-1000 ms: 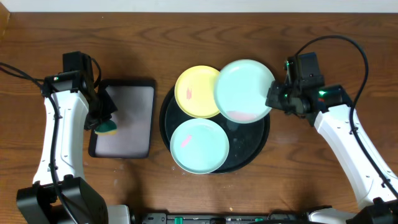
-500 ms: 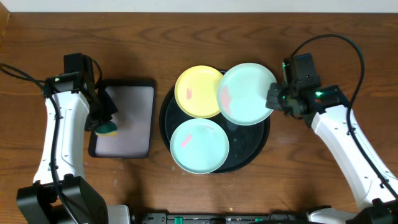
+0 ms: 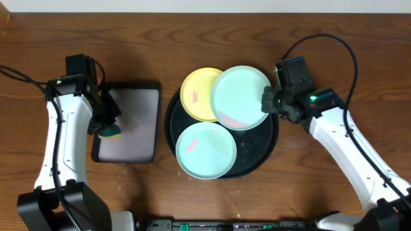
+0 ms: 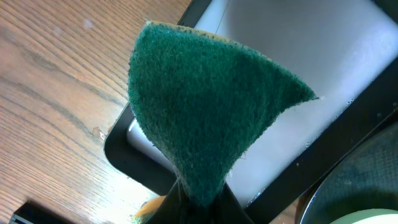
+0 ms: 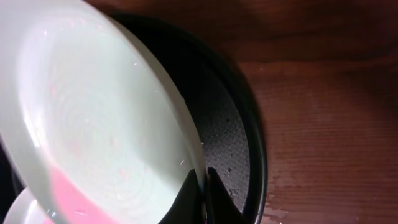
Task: Clean dirty plates on tray and stack at the side
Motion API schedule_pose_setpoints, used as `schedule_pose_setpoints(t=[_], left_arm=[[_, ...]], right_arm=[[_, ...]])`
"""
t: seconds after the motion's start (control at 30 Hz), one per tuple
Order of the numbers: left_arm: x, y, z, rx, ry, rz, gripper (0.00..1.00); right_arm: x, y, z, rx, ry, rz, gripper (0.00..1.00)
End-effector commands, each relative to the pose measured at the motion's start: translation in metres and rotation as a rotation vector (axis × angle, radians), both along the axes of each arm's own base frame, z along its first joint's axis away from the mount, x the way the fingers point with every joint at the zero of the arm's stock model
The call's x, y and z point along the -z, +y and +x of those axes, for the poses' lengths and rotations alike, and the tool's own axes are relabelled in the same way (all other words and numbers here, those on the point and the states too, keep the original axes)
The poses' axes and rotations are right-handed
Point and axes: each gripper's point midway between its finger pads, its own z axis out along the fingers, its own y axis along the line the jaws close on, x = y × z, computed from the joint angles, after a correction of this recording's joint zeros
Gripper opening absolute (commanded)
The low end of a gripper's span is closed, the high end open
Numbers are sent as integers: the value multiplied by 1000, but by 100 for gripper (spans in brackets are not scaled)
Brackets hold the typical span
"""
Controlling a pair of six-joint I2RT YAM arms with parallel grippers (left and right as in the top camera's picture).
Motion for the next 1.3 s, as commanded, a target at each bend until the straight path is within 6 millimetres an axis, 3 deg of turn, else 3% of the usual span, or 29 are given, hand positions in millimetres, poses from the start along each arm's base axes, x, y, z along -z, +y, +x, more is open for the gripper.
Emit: schedule_pose_setpoints(t=[0.0,0.1,0.53,0.93,1.27], left_arm=[[2,0,-3,4,10,3,8],[2,0,-3,4,10,3,8],[2,0,-3,4,10,3,8],[2,0,-3,4,10,3,7],[2,0,-3,4,10,3,8]], right_arm=[[2,9,5,10,-3,12,1],[3,16,9,20,-8,48,1],[-26,81,36,-59,-214,162,1],[8,162,53,-175,-311,205,1],[10,169,58,-234,-392,107,1]])
